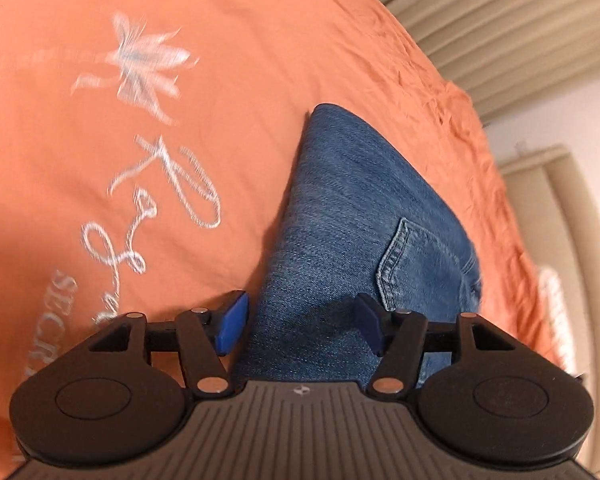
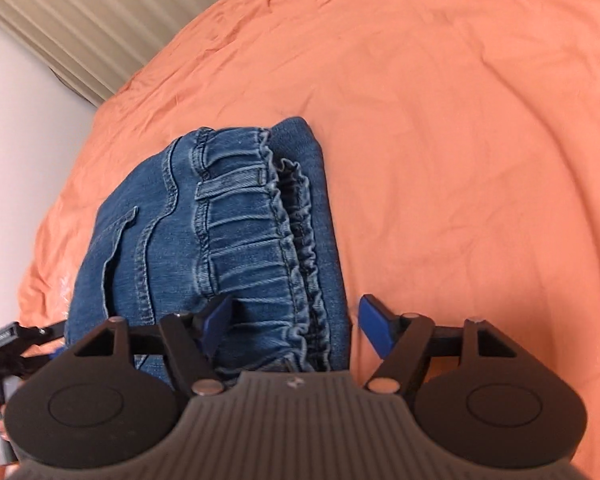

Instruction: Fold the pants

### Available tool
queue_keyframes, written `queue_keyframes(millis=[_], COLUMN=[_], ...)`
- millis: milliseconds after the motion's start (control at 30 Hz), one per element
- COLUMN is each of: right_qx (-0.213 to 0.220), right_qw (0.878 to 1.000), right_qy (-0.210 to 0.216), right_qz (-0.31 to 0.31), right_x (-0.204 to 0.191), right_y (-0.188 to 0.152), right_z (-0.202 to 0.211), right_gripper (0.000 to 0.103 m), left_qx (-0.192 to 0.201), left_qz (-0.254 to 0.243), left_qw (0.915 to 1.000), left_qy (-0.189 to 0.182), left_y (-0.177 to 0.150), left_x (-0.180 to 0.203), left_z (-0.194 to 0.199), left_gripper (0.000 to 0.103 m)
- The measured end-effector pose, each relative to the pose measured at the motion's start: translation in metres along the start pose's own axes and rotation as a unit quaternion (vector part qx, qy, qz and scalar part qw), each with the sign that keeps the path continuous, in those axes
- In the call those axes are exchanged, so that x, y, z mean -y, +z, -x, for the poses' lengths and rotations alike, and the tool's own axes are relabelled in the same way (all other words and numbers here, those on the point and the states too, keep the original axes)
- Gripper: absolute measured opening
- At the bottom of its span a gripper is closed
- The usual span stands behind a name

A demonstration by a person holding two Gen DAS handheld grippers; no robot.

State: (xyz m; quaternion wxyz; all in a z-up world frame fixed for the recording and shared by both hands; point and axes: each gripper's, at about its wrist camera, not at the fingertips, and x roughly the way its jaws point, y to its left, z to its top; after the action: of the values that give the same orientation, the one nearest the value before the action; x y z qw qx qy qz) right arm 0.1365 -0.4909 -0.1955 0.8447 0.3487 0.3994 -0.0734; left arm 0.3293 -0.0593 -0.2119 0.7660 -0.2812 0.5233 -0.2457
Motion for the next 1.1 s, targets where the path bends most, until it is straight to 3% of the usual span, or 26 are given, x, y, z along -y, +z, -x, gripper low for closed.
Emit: queue_keyframes(millis=[167,233,400,467,633,833,1100], right_qx=[-0.006,-0.005,0.003,0.009,0.026,0.037,0.031], right_qw=[0.999,0.998,0.999,0.999,0.999,0.996,0.989], right_qy=[0.038,0.049,0.049,0.039,0.018,0.045,0.103], right_qz=[-0.037,-0.036,-0.021,-0.005,0.032,0.074,0.107], right_x=[0.014,0.015,0.004,-0.006,-0.032,-0.078,-0.164], right_y=[0.001,0.002,-0.003,-0.002,0.0,0.0,-0.033], right_z=[-0.017,-0.021,-0.014,-0.009,0.014,0.05,0.063], right_gripper=[0.064,0.051,0.031,0.025,0.018,0.016,0.016], left_qx=[0.001,0.002,0.005,0.013,0.026,0.032,0.03], left_qz=[0.035,0.037,0.031,0.01,-0.028,-0.099,-0.186], left_qw=[0.9987,0.9985,0.9992,0.9998,0.9992,0.9945,0.9782], left_qy=[-0.037,-0.04,-0.024,-0.013,-0.009,0.008,0.088], left_y=[-0.001,0.0,0.001,0.0,0.006,0.029,0.043], left_x=[-0.013,-0.013,-0.009,0.0,0.026,0.065,0.088], left_z=[-0.013,-0.016,-0.012,-0.005,0.016,0.064,0.175], left_gripper=[0.064,0.054,0.02,0.012,0.008,0.008,0.008])
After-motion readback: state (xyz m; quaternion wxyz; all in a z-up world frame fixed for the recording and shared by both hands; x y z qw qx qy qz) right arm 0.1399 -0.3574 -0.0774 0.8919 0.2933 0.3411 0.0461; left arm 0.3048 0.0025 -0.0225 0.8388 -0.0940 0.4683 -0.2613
